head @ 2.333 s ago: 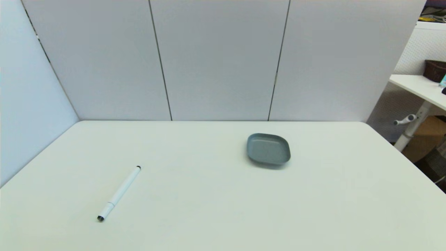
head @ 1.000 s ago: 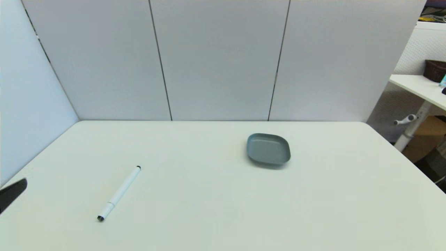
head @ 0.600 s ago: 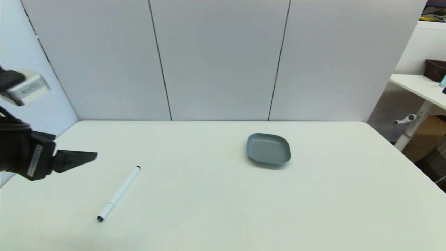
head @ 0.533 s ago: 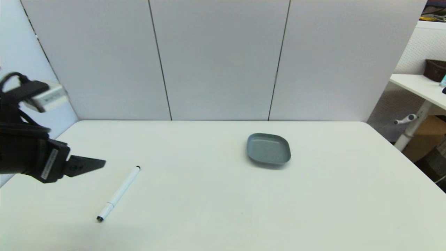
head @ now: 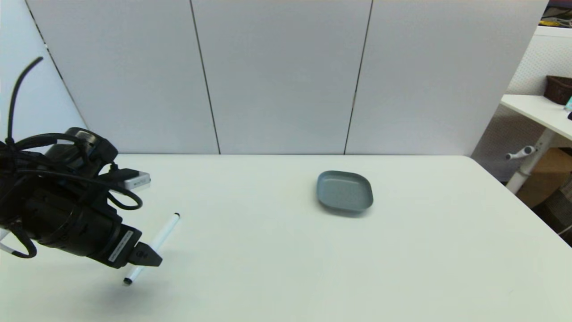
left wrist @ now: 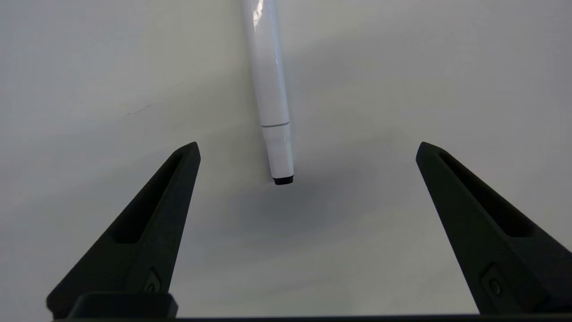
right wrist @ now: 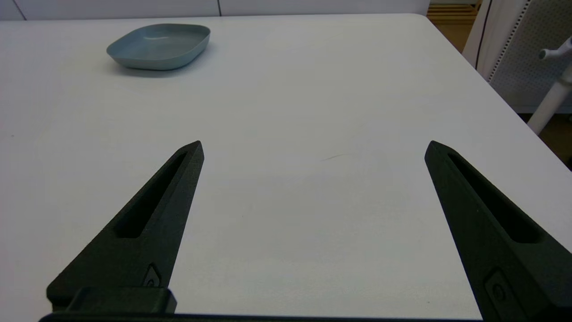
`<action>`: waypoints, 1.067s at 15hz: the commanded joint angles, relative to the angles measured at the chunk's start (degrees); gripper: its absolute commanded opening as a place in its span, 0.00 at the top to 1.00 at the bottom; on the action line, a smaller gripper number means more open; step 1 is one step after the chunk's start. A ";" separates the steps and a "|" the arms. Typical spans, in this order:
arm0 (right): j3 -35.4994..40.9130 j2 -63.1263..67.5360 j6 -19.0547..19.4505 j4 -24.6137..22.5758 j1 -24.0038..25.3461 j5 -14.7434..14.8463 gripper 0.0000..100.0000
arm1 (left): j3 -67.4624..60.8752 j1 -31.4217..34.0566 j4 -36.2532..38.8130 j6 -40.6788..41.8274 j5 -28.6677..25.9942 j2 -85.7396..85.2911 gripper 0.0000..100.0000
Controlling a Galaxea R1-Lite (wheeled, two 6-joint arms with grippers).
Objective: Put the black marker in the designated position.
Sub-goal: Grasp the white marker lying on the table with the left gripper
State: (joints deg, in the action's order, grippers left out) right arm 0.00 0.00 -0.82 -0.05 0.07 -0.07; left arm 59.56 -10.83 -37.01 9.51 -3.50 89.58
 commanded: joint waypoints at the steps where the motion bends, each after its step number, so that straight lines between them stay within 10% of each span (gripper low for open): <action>1: 0.00 0.09 -0.06 -0.04 0.01 -0.01 0.00 | 0.11 0.01 -0.08 -0.63 0.33 3.32 0.00; 16: 0.00 0.09 -0.06 -0.04 0.01 -0.01 0.00 | 3.54 0.01 1.68 -2.74 2.71 10.09 0.00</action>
State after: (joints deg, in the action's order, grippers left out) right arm 0.00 0.00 -0.85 -0.05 0.05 -0.07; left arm 62.62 -10.80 -35.11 6.78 -0.77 98.79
